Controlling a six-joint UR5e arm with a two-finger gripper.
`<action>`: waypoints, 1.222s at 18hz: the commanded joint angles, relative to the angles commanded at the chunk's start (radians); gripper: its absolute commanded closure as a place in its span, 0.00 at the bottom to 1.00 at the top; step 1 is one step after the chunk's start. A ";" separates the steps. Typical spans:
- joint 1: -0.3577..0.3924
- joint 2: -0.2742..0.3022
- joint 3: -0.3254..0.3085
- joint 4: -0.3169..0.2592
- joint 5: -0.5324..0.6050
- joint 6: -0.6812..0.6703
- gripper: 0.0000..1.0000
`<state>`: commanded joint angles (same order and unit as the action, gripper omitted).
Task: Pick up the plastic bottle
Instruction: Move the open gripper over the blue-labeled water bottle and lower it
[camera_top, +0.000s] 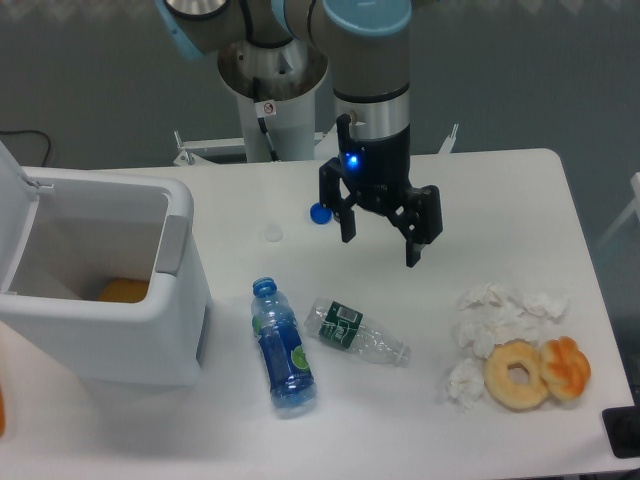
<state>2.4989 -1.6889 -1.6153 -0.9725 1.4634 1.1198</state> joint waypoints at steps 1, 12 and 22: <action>-0.009 -0.003 0.000 0.003 0.005 0.003 0.00; -0.029 -0.017 0.002 0.006 0.000 -0.204 0.00; -0.071 -0.089 0.009 0.026 0.003 -0.634 0.00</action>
<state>2.4284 -1.7778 -1.6061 -0.9465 1.4665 0.4853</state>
